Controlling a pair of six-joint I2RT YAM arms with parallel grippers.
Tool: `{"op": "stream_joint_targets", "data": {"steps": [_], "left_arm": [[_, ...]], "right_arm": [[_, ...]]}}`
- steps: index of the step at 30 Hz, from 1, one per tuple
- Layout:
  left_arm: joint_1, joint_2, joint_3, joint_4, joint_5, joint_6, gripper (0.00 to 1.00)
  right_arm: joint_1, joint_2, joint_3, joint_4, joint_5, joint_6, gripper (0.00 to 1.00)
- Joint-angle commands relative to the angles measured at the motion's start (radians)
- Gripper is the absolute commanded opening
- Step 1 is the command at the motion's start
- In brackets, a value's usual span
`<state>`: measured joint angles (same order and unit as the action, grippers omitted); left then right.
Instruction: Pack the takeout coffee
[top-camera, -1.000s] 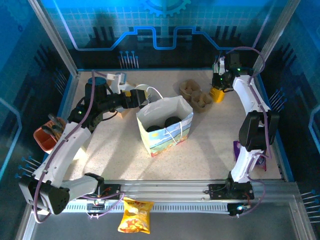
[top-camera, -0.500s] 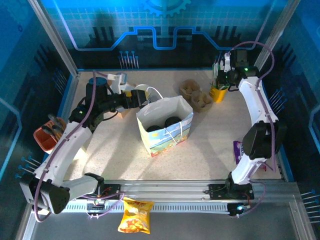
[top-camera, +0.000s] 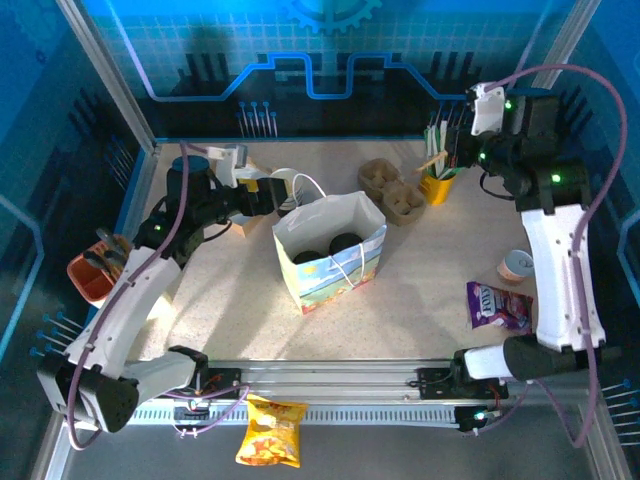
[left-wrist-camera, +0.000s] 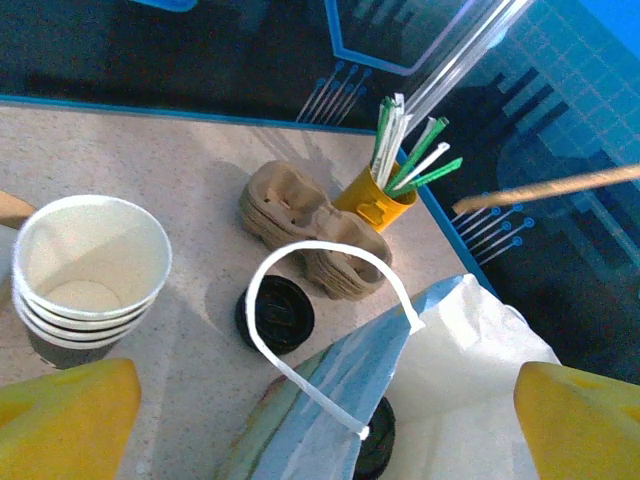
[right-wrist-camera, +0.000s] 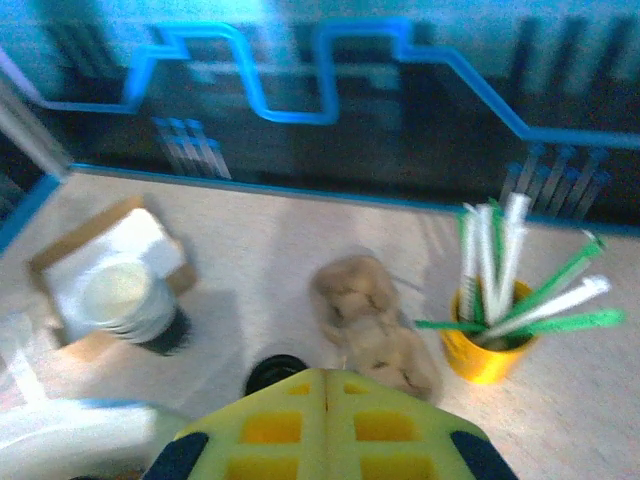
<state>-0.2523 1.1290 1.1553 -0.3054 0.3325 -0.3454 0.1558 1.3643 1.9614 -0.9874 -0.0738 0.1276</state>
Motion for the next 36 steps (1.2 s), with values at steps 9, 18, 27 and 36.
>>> {"op": "stream_joint_targets", "data": {"steps": [9, 18, 27, 36], "left_arm": [[0.067, -0.03, -0.022, 0.005, -0.047, 0.028, 0.96], [0.072, -0.055, -0.047, 0.005, -0.04, 0.022, 0.96], [0.072, -0.087, -0.072, -0.005, -0.027, 0.02, 0.97], [0.071, -0.094, -0.081, -0.026, -0.04, 0.045, 0.97]], "right_arm": [[0.28, -0.074, 0.169, -0.156, -0.051, -0.013, 0.05], [0.4, -0.014, 0.129, -0.17, 0.026, -0.047, 0.06], [0.422, 0.066, 0.101, -0.163, 0.18, -0.124, 0.06], [0.521, 0.155, 0.126, -0.289, 0.366, -0.256, 0.06]]}}
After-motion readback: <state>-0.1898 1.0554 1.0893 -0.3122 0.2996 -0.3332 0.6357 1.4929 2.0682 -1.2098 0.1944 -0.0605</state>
